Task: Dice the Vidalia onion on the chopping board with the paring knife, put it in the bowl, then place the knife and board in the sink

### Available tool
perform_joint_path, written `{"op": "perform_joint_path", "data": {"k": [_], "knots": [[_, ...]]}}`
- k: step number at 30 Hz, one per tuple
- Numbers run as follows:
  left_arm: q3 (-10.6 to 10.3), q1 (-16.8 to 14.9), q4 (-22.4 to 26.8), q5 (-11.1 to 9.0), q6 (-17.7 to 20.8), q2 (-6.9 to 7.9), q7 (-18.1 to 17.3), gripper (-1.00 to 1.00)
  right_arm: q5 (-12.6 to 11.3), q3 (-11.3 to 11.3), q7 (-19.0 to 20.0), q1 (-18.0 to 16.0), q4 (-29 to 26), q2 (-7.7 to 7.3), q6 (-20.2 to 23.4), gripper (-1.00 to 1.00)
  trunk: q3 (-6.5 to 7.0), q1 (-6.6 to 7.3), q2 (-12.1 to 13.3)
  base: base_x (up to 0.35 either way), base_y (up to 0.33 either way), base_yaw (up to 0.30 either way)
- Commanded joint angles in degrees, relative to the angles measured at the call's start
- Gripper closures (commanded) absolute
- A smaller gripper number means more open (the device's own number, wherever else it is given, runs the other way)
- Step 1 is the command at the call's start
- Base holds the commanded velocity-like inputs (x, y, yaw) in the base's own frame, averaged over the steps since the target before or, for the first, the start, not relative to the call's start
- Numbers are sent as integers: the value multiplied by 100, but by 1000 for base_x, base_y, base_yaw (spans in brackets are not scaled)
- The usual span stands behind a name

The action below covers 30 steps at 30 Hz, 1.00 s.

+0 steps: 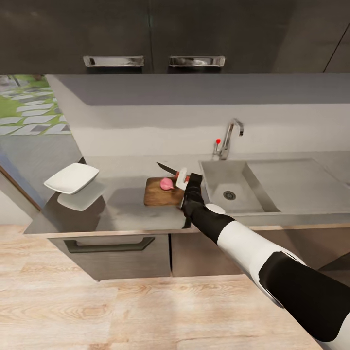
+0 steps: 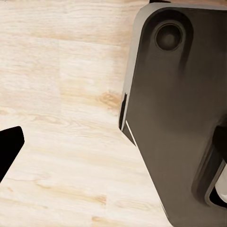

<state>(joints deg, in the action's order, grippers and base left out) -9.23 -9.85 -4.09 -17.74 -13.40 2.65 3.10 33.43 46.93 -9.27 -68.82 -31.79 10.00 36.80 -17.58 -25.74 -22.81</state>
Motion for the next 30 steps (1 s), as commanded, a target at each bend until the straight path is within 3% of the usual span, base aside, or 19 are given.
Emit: {"op": "perform_joint_path", "data": {"k": [1,30], "knots": [[-50,-9,-22,-31,-38,-2,7,-100,4,32,-14,-8,4,0,38,100,-10,-5,-11,105,-106,0],[-52,-9,-30,-30,-39,-7,7,-100,-8,36,-1,-8,8,0,35,100,-10,-5,-11,6,-6,0]]}}
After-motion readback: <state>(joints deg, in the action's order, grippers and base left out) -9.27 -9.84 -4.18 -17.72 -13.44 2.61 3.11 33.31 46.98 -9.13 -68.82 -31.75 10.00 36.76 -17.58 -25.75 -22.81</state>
